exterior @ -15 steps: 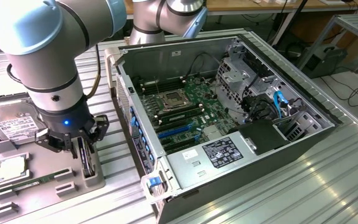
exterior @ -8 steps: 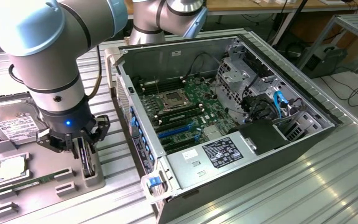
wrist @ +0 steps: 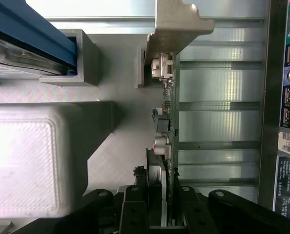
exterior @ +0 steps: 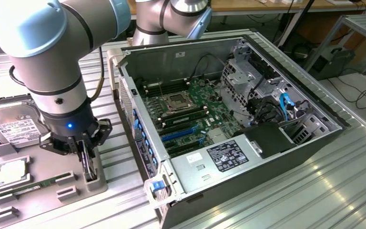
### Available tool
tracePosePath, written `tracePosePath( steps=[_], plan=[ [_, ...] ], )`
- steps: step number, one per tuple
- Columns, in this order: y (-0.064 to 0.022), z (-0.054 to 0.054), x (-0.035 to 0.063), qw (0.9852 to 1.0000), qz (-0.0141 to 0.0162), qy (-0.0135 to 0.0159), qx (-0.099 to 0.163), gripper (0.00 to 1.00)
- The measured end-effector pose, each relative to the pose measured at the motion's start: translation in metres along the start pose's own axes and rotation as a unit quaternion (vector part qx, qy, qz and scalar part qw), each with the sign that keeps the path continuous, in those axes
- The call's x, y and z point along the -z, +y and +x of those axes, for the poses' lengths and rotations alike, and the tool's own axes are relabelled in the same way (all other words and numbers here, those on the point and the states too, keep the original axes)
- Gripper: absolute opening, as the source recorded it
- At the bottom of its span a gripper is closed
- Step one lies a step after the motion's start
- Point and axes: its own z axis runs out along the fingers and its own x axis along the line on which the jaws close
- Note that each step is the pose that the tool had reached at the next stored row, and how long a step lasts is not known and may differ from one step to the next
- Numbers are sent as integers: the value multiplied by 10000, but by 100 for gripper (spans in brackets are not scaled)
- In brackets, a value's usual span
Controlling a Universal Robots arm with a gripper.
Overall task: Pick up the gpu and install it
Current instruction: 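Pick up the gpu and move the gpu toward the slot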
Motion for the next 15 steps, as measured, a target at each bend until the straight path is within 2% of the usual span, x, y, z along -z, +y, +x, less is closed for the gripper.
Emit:
tracePosePath(
  steps=[9, 15],
  plan=[
    [0, -2, 7, 10000, -2, -2, 0, 28],
    [-6, -5, 154, 10000, 0, -1, 0, 28]
  ],
)
